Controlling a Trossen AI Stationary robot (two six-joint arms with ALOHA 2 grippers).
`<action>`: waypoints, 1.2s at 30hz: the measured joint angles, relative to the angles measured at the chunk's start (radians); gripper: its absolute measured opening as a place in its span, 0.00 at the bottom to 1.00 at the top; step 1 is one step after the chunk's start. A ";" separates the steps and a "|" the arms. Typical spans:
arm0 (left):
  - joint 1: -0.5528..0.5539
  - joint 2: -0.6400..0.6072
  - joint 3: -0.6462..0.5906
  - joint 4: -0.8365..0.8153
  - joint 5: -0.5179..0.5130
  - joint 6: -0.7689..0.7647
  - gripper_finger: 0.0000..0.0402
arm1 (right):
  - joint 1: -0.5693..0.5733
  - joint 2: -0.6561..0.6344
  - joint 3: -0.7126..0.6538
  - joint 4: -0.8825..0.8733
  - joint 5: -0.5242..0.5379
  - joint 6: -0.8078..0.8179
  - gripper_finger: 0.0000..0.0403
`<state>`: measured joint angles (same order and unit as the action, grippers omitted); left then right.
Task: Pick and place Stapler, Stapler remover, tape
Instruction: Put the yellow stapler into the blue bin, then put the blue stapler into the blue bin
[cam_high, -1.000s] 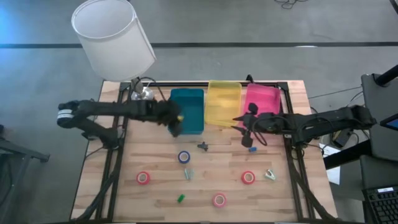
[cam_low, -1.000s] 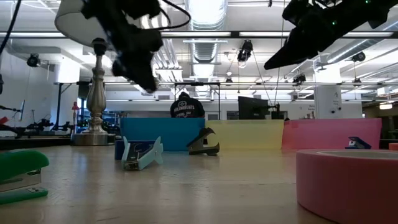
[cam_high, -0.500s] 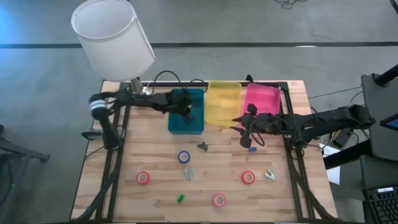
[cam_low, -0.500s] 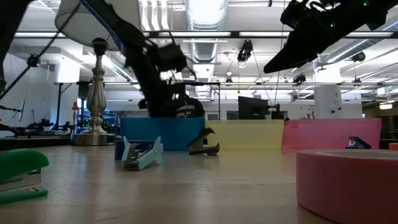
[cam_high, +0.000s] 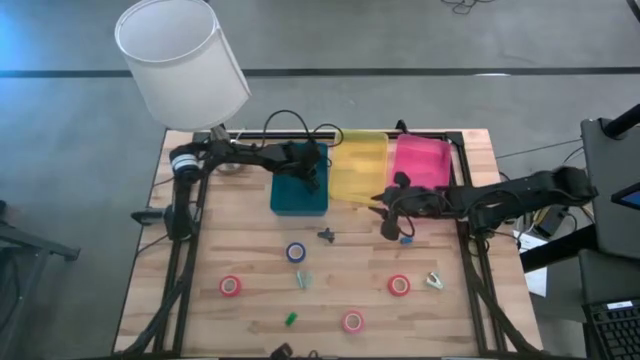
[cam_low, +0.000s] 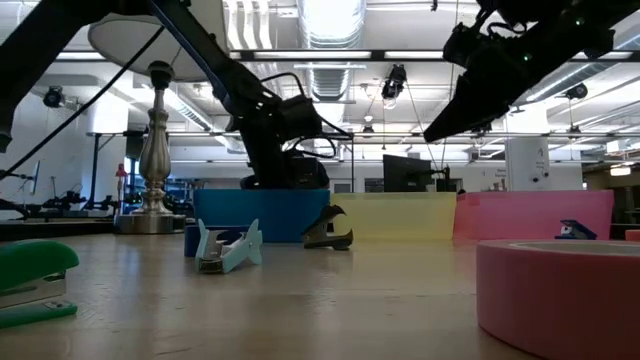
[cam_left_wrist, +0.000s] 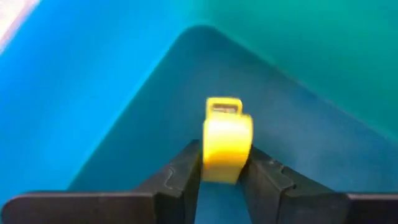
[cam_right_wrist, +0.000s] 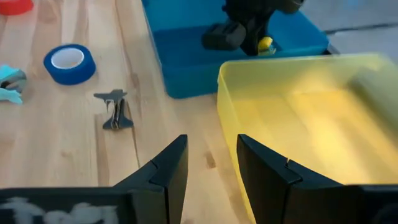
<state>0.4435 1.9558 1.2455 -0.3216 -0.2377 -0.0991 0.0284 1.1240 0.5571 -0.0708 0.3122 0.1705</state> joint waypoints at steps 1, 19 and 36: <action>0.000 -0.004 0.003 -0.003 0.003 0.004 0.30 | 0.000 0.011 0.000 0.000 0.000 0.002 0.33; -0.041 -0.142 0.010 -0.029 0.006 0.080 0.38 | 0.047 0.077 0.002 -0.052 0.000 0.055 0.42; -0.271 -0.308 0.010 -0.032 0.060 0.123 0.34 | 0.134 -0.077 0.000 -0.440 -0.011 0.221 0.41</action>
<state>0.1727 1.6482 1.2552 -0.3536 -0.1774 0.0235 0.1623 1.0468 0.5576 -0.5108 0.3012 0.3917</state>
